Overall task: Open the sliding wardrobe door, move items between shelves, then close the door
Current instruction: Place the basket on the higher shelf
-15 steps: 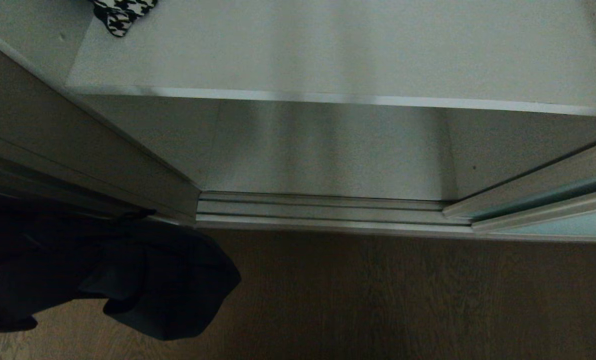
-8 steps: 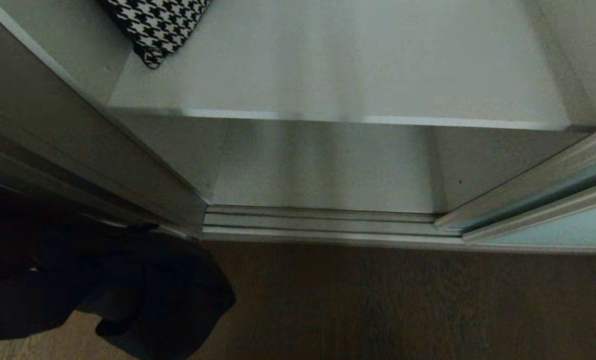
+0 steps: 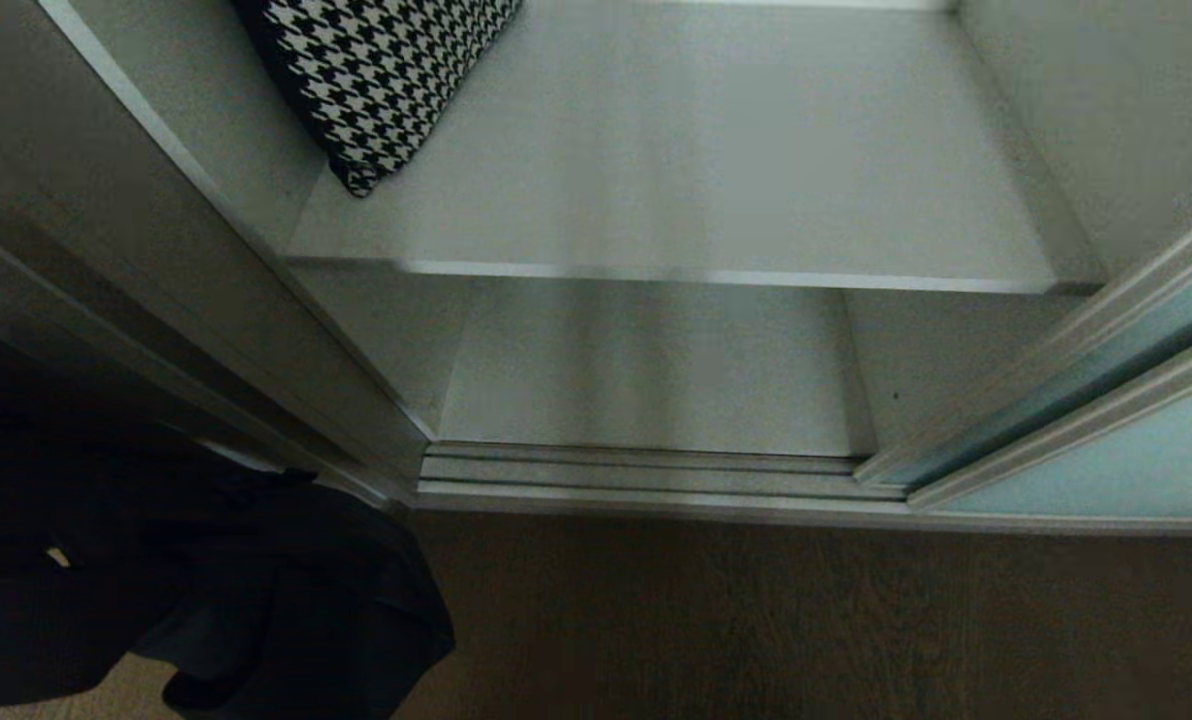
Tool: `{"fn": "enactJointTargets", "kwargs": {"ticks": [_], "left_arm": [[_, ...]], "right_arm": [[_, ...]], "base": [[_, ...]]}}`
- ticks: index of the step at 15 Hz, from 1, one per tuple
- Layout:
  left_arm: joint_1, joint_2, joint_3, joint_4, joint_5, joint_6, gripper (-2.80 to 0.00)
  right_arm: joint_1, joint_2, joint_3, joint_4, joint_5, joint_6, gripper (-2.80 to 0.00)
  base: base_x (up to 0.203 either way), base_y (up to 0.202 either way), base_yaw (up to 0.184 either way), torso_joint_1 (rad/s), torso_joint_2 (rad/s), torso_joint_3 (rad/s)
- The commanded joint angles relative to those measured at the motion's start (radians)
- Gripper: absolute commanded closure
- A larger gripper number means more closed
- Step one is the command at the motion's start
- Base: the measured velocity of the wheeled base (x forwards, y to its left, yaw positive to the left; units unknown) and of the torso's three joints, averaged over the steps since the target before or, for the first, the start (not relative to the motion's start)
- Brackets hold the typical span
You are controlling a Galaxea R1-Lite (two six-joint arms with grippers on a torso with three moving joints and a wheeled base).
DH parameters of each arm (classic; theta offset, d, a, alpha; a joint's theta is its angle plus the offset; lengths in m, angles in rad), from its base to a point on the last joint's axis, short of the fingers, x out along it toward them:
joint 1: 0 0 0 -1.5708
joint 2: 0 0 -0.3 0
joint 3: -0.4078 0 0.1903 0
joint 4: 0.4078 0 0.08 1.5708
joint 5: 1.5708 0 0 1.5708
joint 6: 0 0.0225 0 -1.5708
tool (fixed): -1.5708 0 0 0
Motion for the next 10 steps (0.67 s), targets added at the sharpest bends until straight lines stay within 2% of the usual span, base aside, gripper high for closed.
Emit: {"fn": "enactJointTargets", "kwargs": {"ticks": [1,7,10], "left_arm": [[0.000,0.002,0.003,0.001,0.001,0.001,0.00],[0.000,0.001,0.002,0.005,-0.005,-0.004,0.00],[0.000,-0.014,0.006,0.005,-0.028,-0.004,0.00]], "right_arm": [[0.000,-0.001,0.000,0.000,0.001,-0.001,0.00],[0.000,-0.001,0.001,0.000,0.001,-0.001,0.00],[0.000,-0.001,0.000,0.000,0.001,-0.001,0.00]], "base": [[0.000,0.000,0.000,0.007,0.01,0.193],[0.000,0.000,0.000,0.000,0.00,0.194],[0.000,0.000,0.000,0.010,0.00,0.060]]}}
